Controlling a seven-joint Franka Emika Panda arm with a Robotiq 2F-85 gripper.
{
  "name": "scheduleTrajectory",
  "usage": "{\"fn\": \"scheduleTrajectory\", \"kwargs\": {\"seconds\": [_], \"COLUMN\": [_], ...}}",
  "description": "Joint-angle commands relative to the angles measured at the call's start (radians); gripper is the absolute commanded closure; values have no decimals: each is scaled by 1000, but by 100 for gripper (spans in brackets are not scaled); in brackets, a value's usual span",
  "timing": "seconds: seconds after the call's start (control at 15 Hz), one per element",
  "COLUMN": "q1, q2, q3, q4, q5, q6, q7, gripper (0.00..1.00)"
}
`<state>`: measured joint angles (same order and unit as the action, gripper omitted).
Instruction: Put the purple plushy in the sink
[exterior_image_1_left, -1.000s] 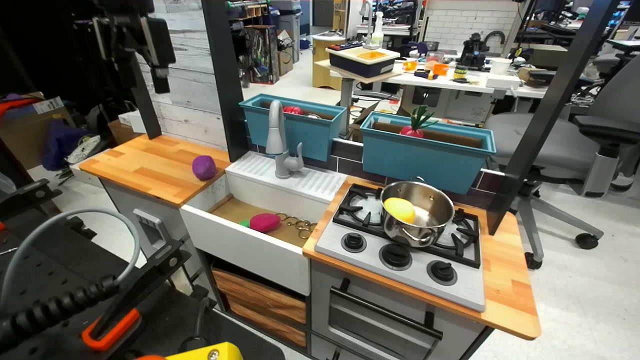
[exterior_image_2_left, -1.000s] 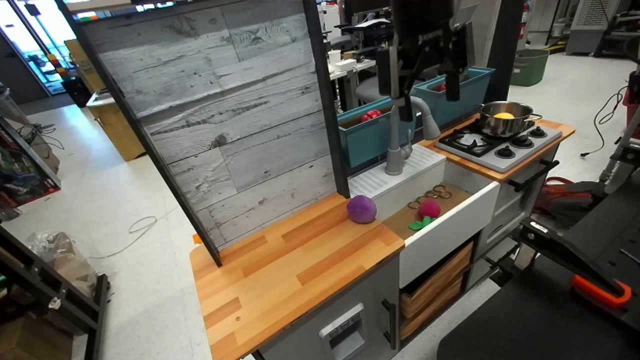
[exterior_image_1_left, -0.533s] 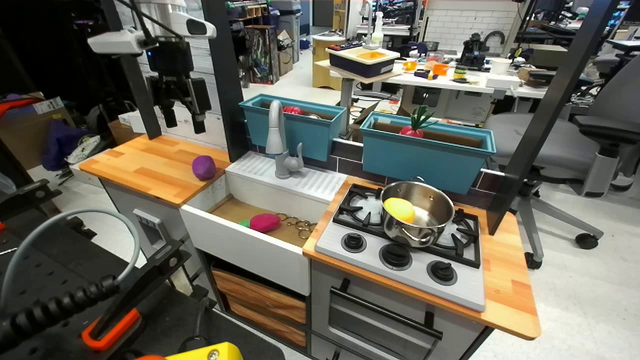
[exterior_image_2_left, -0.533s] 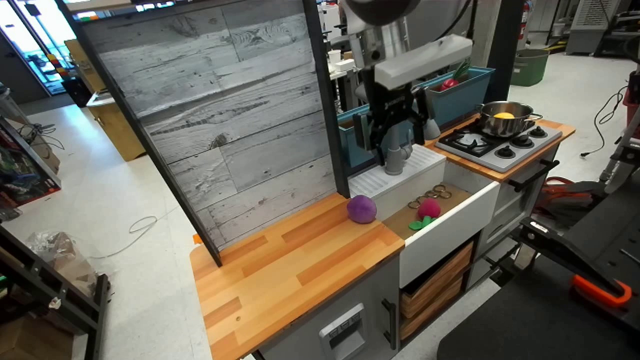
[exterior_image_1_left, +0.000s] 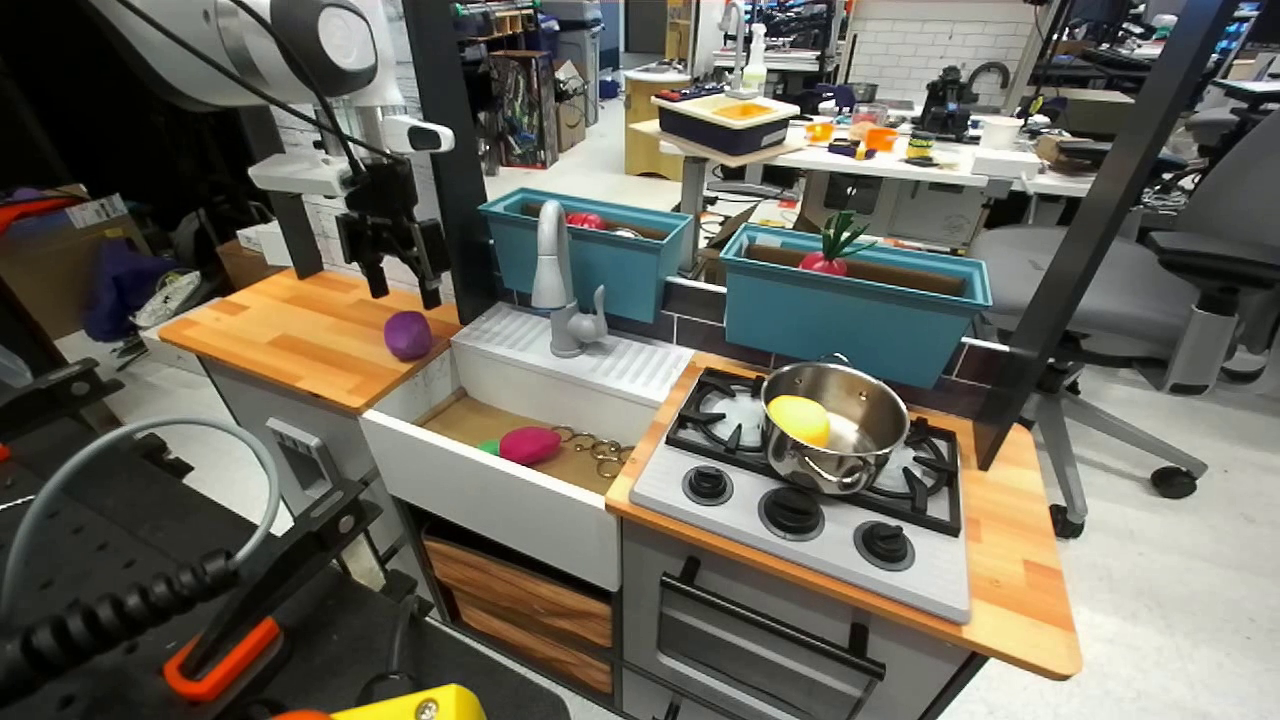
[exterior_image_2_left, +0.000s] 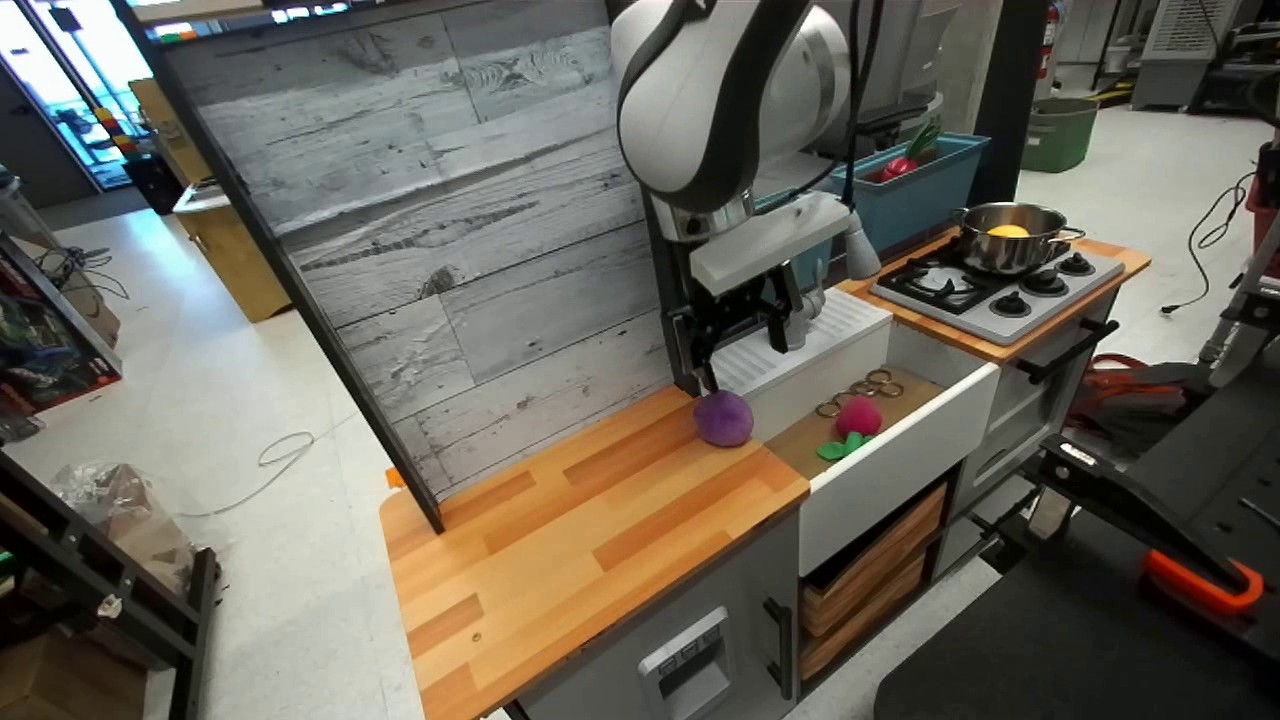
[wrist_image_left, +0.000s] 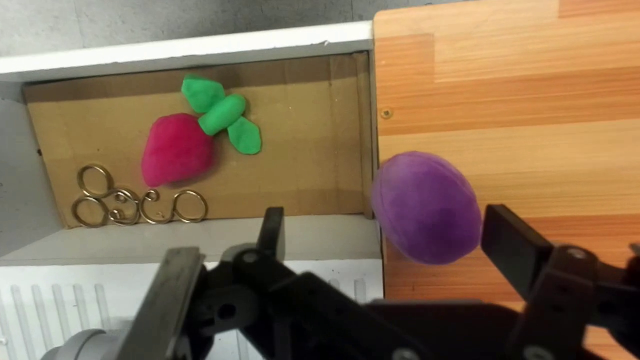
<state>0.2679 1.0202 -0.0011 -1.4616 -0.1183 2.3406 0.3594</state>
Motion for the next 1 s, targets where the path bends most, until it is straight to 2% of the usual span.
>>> {"fn": "scheduleTrajectory", "kwargs": {"seconds": [0.0,0.27,0.53,0.6,0.67,0.73,0.93], "q1": [19,16,3,3,2,0,-11], "q2": [114,185,220,229,236,243,258], "q3": [-10,9,13,13,15,23,40], "q4": [149,239,273,280,287,294,310], "q5": [0,10,19,20,22,29,53], "q6": [3,15,-18,-25,-23,-24,-38], "q7": [-35,-80,-100,-100,-103,-106,-109], "gripper": [0,0,0,25,26,32,58]}}
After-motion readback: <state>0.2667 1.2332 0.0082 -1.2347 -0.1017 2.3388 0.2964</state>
